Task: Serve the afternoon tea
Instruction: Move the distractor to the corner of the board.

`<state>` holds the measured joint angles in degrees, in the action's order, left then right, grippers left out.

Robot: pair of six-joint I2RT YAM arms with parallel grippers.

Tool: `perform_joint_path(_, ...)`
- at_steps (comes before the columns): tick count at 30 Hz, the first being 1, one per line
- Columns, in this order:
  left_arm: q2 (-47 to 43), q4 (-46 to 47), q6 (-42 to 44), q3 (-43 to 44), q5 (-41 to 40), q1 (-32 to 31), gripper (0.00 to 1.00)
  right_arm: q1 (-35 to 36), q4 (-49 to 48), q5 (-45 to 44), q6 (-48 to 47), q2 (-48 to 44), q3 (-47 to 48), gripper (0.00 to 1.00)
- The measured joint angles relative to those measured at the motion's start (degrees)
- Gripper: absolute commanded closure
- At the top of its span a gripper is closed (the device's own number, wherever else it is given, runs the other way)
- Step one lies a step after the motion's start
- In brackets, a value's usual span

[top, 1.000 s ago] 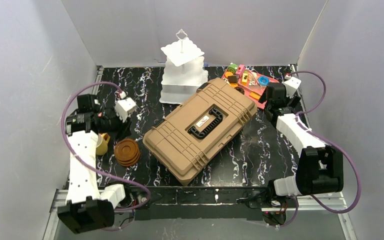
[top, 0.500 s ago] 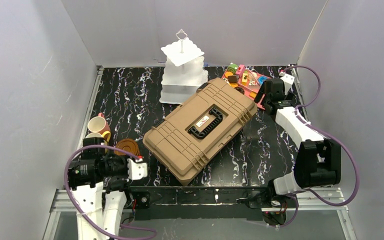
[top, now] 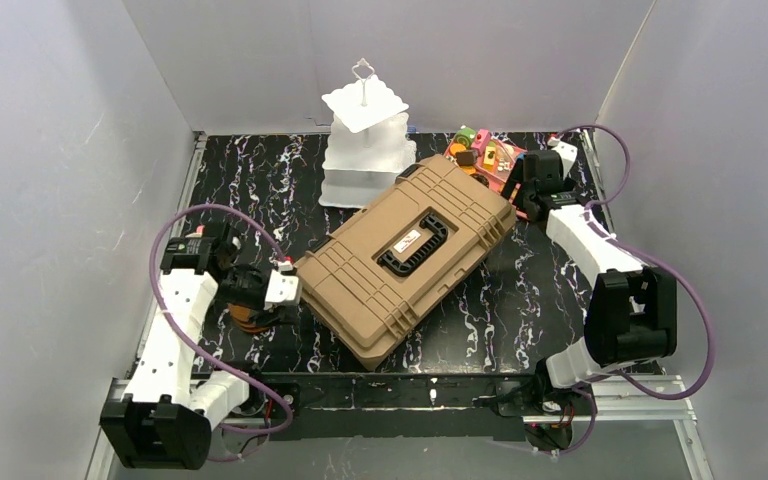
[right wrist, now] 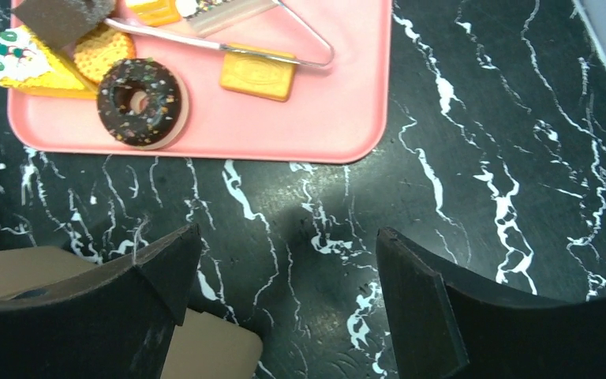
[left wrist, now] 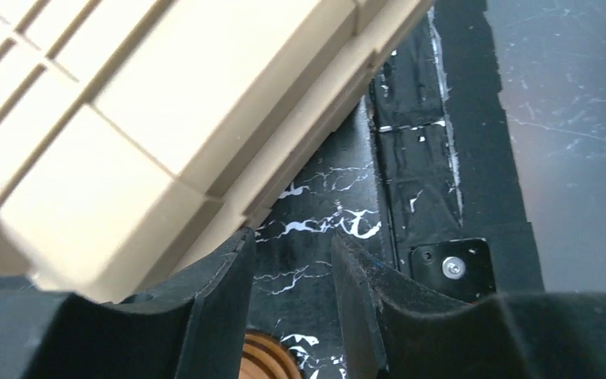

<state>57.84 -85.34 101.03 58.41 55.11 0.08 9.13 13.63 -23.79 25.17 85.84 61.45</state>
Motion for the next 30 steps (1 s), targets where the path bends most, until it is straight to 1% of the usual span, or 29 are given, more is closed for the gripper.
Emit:
perform_joint_path(3, 1.05, 2.95, -6.03, -0.37, -0.63, -3.82, 0.62, 0.79, -0.15, 0.13, -0.04, 0.46, 0.72, 0.13)
perform_joint_path(5, 0.85, 5.73, -11.1, -1.2, -1.31, -5.01, 0.66, 1.22, -0.31, -0.5, -0.04, 0.46, 0.72, 0.14)
perform_joint_path(8, 1.05, 11.54, -22.38, -2.36, -2.95, -6.01, 0.71, 2.16, -0.87, -2.34, -0.15, 0.44, 0.61, 0.17)
perform_joint_path(10, 1.92, 16.35, -29.94, -2.54, -5.44, -5.99, 0.73, 2.8, -1.64, -4.04, -0.04, 0.22, 0.24, 0.19)
perform_joint_path(13, 4.46, 25.18, -40.94, -2.25, -10.67, -5.49, 0.71, 3.72, -2.95, -8.0, 0.66, -2.05, -2.32, 0.2)
perform_joint_path(15, 6.78, 31.04, -46.97, -1.36, -14.27, -5.01, 0.72, 4.46, -2.99, -10.8, 1.46, -4.7, -4.85, 0.22)
perform_joint_path(17, 9.2, 36.2, -52.24, 0.13, -18.34, -4.5, 0.75, 5.84, -2.54, -13.49, 2.14, -7.19, -6.95, 0.23)
perform_joint_path(20, 12.31, 41.29, -57.92, 2.67, -24.63, -3.41, 0.79, 9.07, -0.04, -18.1, 3.43, -10.54, -9.09, 0.25)
perform_joint_path(24, 16.17, 47.21, -64.43, 7.87, -32.63, -2.8, 0.79, 14.88, 4.0, -22.82, 5.2, -14.49, -11.23, 0.28)
perform_joint_path(27, 17.9, 52.0, -67.95, 11.5, -37.31, -2.51, 0.75, 20.48, 7.72, -24.35, 7.19, -17.27, -12.44, 0.3)
perform_joint_path(30, 18.99, 55.12, -71.89, 15.26, -38.73, -2.49, 0.7, 26.32, 10.08, -23.43, 10.38, -19.23, -13.42, 0.32)
